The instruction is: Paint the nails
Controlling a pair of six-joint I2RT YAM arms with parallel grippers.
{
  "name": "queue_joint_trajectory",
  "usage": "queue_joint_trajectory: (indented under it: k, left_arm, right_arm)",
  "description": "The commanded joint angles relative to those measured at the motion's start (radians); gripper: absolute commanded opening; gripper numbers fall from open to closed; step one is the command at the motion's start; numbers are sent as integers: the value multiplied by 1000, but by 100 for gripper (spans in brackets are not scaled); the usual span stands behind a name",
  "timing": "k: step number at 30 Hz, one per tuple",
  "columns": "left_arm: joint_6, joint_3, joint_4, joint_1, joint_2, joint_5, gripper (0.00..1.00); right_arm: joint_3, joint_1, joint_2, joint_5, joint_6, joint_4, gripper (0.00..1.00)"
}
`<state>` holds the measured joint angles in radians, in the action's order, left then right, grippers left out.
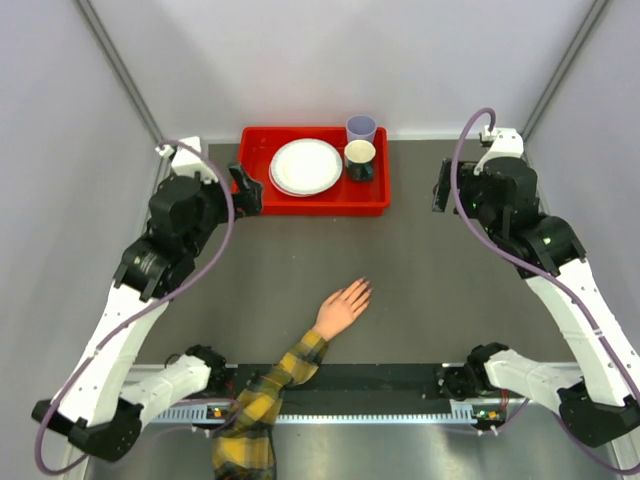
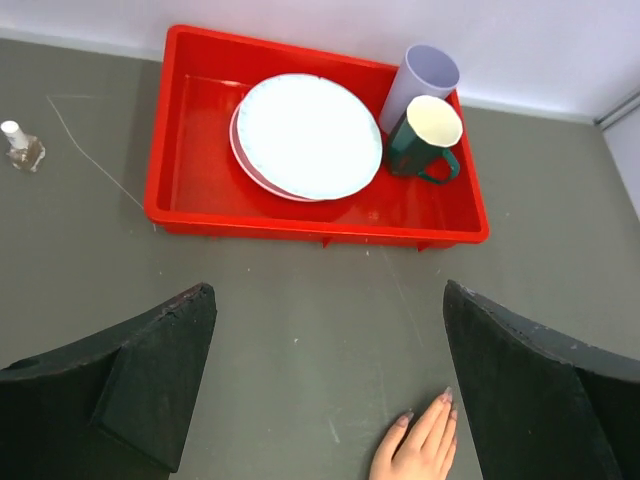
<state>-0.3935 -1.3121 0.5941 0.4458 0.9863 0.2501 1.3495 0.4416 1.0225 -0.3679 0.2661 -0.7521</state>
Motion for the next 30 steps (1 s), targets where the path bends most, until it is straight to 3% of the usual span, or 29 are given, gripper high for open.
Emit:
queue_joint_trajectory:
  k: [1,5,9,13,16,18,20,22,24,30]
  left_arm:
    - [28,59,-110,-4,-77,3,99]
    - [87,-45,30,-4,50,92,99]
    - [101,23,-121,-60,54,74,99]
    - [-50,-4,-123,-339,191,-78,99]
    - [-27,69,-290,-372,258,9,99]
    - [2,195,-522,-380,267,53,99]
    - [34,252,-630,-410,317,77,99]
    - [53,246,-654,-438,386,119,99]
    - [9,220,-640,-495,494,36,99]
    - [22,252,-849,-608,681,-35,96]
  right_arm:
    - [45,-9,7,-26,30,11,99]
    - [62,-9,33,14,28,-13,99]
    - [65,-9,65,35,24,-36,99]
    - [39,-7,67,99,15,-21,99]
    - [7,-7,44,153,-1,5,99]
    - [-19,-7,28,172,-5,31,99]
    - [-30,-9,11,178,-7,37,99]
    - [-38,-7,2,185,-7,46,99]
    - [-44,-7,-10,196,-8,56,99]
    - [-67,-7,-32,251,-11,85,99]
